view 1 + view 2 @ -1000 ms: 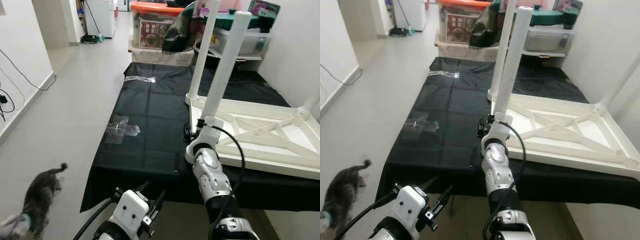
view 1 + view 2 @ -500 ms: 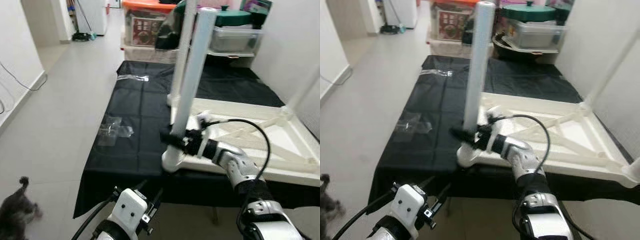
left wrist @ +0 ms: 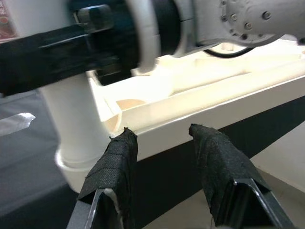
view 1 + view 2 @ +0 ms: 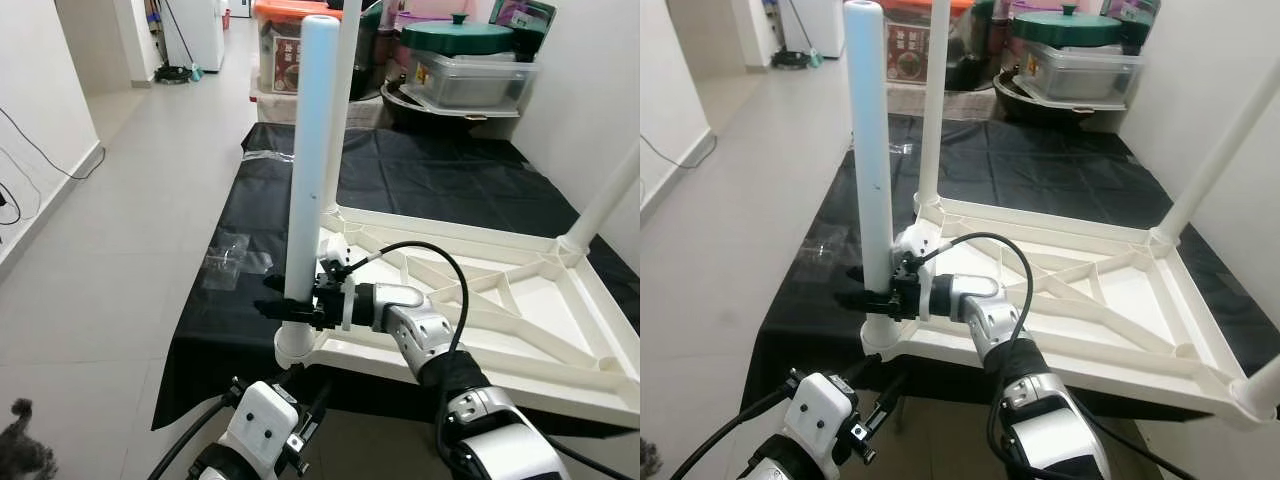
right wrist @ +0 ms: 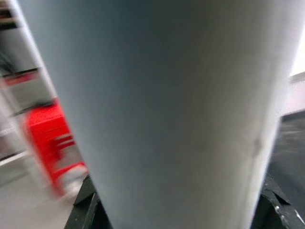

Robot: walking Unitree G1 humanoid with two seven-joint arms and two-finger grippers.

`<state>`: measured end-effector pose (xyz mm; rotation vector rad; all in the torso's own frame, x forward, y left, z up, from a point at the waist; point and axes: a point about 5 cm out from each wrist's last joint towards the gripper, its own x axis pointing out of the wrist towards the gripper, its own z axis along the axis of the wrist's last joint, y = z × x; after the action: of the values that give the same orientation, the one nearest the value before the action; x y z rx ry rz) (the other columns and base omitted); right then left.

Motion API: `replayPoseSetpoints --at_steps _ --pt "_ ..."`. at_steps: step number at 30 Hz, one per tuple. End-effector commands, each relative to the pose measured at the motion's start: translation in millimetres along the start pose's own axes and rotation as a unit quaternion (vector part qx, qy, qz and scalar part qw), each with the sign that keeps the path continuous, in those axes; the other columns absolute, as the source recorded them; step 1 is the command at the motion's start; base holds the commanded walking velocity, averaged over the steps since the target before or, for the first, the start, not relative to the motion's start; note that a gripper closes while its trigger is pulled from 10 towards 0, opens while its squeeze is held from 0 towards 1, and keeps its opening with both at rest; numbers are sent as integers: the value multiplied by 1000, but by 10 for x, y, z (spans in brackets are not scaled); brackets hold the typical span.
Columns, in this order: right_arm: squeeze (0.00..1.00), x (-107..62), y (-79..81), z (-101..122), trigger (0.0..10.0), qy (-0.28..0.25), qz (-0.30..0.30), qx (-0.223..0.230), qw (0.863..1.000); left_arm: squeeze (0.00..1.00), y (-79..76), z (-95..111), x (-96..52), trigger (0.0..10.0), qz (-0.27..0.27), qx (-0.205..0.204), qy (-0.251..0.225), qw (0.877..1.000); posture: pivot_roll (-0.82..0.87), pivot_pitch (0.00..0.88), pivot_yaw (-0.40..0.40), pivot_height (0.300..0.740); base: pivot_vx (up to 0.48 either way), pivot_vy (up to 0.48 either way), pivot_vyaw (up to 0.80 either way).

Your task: Building children table

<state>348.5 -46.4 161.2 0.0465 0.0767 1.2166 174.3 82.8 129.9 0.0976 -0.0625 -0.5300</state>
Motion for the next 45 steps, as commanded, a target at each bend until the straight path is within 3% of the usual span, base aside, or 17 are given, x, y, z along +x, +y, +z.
replayPoseSetpoints --at_steps 1,6,8,9,10,11,14,21,23,24,25,28,29,35,39,43,45 --pt "0 -48 -57 -114 0 15 -49 25 998 0 -19 -37 -10 10000 -2 -8 6 1000 127 12 -102 740 0 0 0" --pt "0 -184 -299 -137 0 4 -272 32 962 0 -17 -42 -11 10000 -5 -8 6 1000 118 9 -95 740 0 0 0" --pt "0 -492 -494 -170 0 -10 -488 62 870 0 -12 -47 -12 10000 -7 -8 7 1000 118 6 -94 740 0 0 0" --pt "0 -492 -494 -170 0 -10 -488 62 870 0 -12 -47 -12 10000 -7 -8 7 1000 118 6 -94 740 0 0 0" --pt "0 -653 -522 -184 0 -16 -566 66 822 0 -11 -48 -12 10000 -8 -7 7 1000 117 4 -93 740 0 0 0" --pt "0 -653 -522 -184 0 -16 -566 66 822 0 -11 -48 -12 10000 -8 -7 7 1000 117 4 -93 740 0 0 0" --pt "0 -842 -444 -216 0 -36 -661 86 744 0 -6 -51 -11 10000 -9 -6 8 1000 118 6 -88 740 0 0 0" --pt "0 -798 -305 -222 0 -53 -704 113 700 0 -3 -51 -5 10000 -11 -5 8 1000 118 13 -87 740 0 0 0" --pt "0 -691 -267 -228 0 -49 -694 118 708 0 -3 -51 -2 10000 -11 -5 8 1000 119 16 -88 740 0 0 0" --pt "0 -589 -225 -210 10000 -54 -680 117 722 0 -2 -51 2 10000 -11 -5 8 1000 121 18 -91 740 0 0 0" --pt "1000 -488 -189 -183 10000 -67 -651 113 748 0 -2 -51 5 10000 -10 -5 8 1000 118 18 -90 740 0 0 0" --pt "1000 -399 -153 -134 10000 -83 -614 86 780 0 0 -52 8 10000 -9 -5 7 1000 118 20 -92 740 0 0 0" --pt "0 -412 -169 -143 10000 -86 -608 81 785 0 2 -51 9 10000 -9 -5 7 1000 117 21 -90 740 0 0 0" --pt "0 -436 -248 -127 10000 -110 -542 79 829 0 2 -50 9 10000 -9 -5 7 1000 118 21 -88 740 0 0 0" --pt "0 -449 -321 -158 10000 -75 -347 85 931 0 10 -52 7 10000 -9 -6 7 1000 117 25 -87 740 0 0 0" --pt "0 -480 -331 -163 10000 -67 -307 89 945 0 11 -52 8 10000 -9 -6 7 1000 117 25 -87 740 0 0 0" --pt "0 -509 -278 -136 10000 -42 -169 94 980 0 13 -50 10 10000 -9 -5 6 1000 122 26 -91 740 0 0 0"
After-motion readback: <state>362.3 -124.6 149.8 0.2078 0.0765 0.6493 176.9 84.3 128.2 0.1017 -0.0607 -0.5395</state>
